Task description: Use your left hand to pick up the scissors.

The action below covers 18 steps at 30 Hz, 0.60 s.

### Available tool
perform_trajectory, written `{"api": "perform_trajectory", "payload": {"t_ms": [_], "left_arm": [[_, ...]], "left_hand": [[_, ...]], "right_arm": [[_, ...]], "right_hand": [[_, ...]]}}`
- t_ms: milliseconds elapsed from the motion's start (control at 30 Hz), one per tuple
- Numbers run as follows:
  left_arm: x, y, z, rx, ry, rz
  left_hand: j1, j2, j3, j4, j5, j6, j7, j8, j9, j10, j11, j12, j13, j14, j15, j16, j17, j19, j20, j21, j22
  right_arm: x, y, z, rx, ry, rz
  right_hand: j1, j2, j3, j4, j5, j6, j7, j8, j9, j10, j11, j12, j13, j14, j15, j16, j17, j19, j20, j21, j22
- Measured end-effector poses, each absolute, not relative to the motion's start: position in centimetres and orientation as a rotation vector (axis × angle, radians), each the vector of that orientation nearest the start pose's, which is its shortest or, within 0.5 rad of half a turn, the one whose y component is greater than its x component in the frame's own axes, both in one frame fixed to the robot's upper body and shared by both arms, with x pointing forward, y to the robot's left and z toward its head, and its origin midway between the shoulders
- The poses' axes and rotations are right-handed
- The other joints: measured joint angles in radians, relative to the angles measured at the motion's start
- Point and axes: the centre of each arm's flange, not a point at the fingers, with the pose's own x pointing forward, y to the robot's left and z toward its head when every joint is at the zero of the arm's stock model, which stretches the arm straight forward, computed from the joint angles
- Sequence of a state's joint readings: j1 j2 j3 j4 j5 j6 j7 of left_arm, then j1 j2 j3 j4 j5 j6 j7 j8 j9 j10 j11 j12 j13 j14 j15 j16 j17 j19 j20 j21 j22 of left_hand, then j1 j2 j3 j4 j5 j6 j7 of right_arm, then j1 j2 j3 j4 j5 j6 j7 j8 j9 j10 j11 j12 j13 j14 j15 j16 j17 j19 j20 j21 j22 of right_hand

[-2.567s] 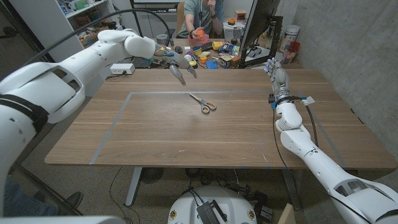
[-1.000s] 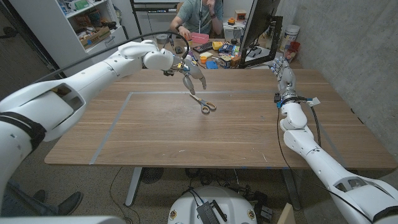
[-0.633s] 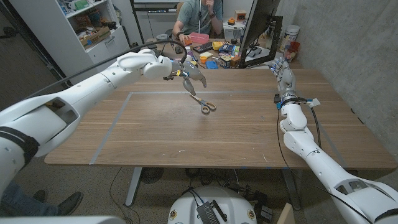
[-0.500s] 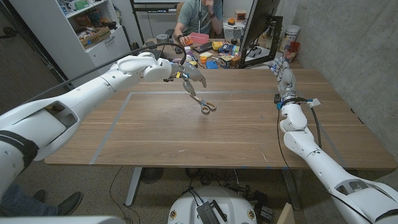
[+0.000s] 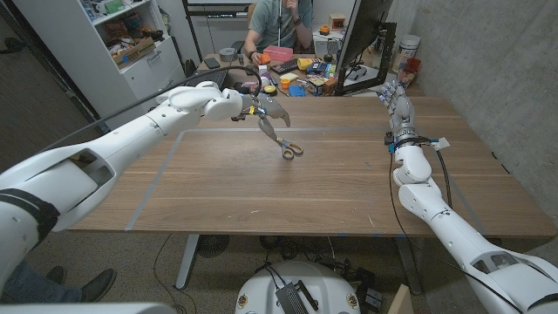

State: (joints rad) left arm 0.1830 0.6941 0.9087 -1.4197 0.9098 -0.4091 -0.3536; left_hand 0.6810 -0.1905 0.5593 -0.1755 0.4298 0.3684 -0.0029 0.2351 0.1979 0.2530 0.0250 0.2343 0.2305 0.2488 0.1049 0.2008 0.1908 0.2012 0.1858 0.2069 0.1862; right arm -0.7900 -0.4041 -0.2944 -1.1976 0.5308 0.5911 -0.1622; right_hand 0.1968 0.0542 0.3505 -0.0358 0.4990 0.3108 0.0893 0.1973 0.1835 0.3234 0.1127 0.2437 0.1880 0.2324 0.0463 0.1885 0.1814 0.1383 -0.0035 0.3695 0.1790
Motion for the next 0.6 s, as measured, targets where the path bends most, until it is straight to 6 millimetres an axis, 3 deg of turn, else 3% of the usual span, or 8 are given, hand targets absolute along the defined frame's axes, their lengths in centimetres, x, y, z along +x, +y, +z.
{"api": "perform_trajectory", "payload": {"t_ms": [600], "left_arm": [[63.7,12.6,10.8,2.207,-0.752,-0.387]], "left_hand": [[0.008,0.008,-0.011,-0.002,0.000,0.005,0.005,0.000,0.000,0.002,0.009,0.000,0.000,0.000,0.000,0.000,0.000,0.000,0.000,0.000,0.000]], "right_arm": [[63.9,-32.8,1.8,0.153,-0.903,-0.061]], "right_hand": [[0.000,0.000,-0.004,-0.004,0.000,0.004,-0.004,0.000,0.000,0.000,0.000,0.000,0.000,0.000,0.000,0.000,0.000,0.005,0.005,-0.004,0.000]]}}
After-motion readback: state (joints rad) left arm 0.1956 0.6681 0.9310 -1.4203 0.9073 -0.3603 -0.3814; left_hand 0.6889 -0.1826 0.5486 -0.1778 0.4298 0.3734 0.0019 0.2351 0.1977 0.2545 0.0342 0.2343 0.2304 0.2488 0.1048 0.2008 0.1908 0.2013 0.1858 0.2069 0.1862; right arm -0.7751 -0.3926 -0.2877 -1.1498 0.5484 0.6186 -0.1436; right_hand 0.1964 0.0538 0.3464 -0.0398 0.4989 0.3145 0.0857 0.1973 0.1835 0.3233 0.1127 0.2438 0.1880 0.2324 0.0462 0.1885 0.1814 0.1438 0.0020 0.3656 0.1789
